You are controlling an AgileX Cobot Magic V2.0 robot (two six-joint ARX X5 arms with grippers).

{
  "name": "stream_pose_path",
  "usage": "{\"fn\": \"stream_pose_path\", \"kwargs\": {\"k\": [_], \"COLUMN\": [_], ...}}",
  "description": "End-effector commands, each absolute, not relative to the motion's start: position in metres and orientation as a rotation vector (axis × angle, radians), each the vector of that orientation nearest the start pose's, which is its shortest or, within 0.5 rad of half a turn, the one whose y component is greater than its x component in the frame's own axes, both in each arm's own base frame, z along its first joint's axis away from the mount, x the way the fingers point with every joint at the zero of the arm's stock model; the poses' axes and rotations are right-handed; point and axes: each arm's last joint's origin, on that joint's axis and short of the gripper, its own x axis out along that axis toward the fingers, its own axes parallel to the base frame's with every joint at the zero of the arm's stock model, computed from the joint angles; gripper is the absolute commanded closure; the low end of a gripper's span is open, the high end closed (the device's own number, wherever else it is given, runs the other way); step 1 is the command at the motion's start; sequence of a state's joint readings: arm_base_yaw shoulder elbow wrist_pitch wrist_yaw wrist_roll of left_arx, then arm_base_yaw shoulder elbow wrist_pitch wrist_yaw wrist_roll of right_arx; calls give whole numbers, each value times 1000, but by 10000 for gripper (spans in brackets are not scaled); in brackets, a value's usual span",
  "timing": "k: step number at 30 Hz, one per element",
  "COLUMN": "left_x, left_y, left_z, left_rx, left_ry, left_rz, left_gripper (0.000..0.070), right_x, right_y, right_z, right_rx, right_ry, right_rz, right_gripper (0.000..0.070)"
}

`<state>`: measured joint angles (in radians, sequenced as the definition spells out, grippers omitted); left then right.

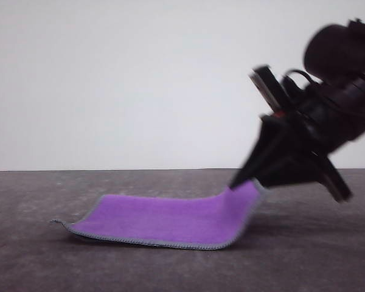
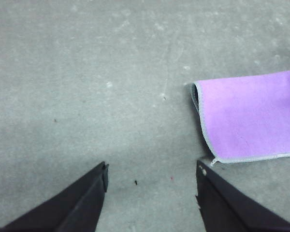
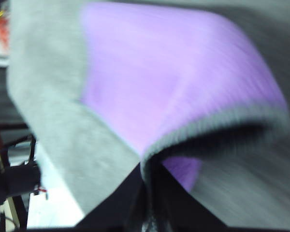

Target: Fold clothes

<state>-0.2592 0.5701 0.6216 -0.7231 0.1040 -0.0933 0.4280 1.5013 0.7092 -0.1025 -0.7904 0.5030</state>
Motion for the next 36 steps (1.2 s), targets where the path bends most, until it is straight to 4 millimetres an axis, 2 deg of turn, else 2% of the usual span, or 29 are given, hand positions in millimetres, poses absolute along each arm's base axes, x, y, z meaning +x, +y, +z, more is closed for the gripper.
{"fn": "stream_pose_path", "kwargs": {"k": [1,8,19,21,24,25,30,36], "left_x": [111,111,111,111,111,111,112,112], "left_y": [-33,-33,-33,-33,-33,-33,-33,-33], "left_z": [261,262,262,262,262,262,262,262], "left_rx": [-29,-28,-28,-28,-29,-29,-32,-34], "left_ry": [674,673,670,670,671,671,671,671], "left_rz": [-324,-324,-324,-324,-324,-324,-323,-322], "left_gripper": [346,346,346,346,346,346,346,346], "right_x": [242,254,278,280,281,281,283,268], "right_y": [144,185,255,264,268,268,254,222], "right_z": [174,186,173,170,170,170,187,226], "right_rx": [556,527,466,458,455,456,432,179], "right_ry": [1177,1095,1125,1132,1130,1132,1096,984], "right_rz": [916,1011,1125,1137,1142,1146,1148,1067], "right_gripper": [700,700,698,638,432,405,391,393]}}
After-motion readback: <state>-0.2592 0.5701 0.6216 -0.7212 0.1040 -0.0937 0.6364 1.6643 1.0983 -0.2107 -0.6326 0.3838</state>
